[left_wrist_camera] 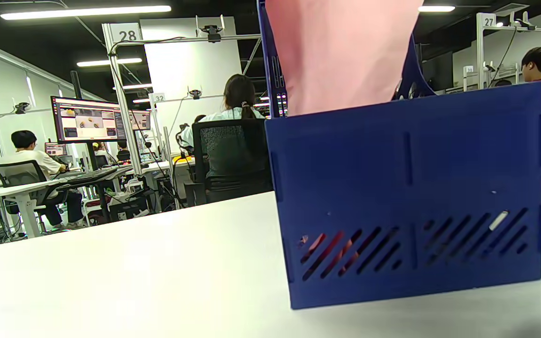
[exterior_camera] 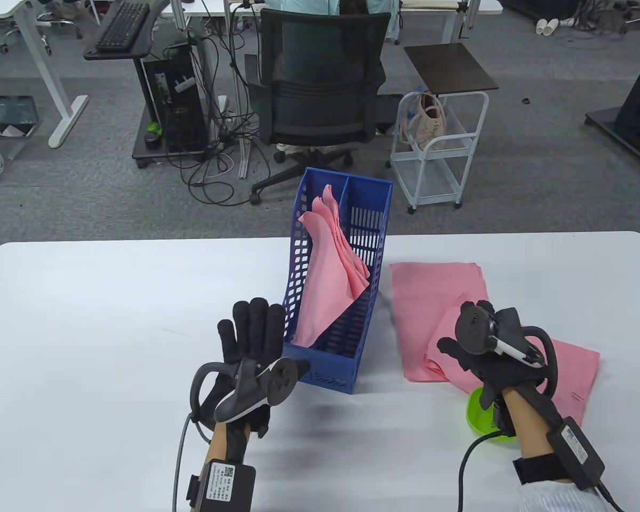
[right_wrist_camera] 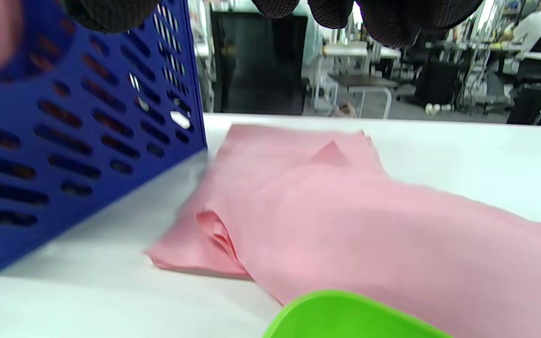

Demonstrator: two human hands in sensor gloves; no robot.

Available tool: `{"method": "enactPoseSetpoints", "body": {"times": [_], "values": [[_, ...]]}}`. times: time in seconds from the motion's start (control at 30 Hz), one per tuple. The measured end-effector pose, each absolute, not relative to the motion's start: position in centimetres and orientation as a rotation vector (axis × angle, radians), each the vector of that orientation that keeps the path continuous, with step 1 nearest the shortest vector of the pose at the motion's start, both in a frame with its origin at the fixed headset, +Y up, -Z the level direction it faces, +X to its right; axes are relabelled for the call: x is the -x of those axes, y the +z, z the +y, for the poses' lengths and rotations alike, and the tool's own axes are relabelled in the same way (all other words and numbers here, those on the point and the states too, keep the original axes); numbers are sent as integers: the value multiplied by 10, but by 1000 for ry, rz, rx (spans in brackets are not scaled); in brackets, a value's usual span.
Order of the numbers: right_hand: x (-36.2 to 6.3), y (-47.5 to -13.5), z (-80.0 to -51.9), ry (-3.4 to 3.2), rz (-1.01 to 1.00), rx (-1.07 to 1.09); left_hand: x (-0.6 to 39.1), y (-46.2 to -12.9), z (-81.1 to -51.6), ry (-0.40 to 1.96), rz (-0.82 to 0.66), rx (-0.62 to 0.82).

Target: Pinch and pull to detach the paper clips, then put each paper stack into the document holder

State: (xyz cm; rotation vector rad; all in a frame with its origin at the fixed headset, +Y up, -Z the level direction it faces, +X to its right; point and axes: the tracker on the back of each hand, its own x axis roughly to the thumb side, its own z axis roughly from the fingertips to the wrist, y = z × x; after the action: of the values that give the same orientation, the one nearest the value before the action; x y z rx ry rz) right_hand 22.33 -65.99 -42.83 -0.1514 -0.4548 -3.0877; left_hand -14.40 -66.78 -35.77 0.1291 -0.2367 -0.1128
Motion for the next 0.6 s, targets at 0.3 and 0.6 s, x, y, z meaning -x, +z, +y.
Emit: {"method": "enactPoseSetpoints", "body": {"times": [0.3, 0.6], "values": [[-213, -467, -726, -2954, -912, 7, 160, -350, -679, -63, -247, -150], [-207, -470, -766, -2906, -1047, -17, 161, -351, -680, -56, -249, -134]]}}
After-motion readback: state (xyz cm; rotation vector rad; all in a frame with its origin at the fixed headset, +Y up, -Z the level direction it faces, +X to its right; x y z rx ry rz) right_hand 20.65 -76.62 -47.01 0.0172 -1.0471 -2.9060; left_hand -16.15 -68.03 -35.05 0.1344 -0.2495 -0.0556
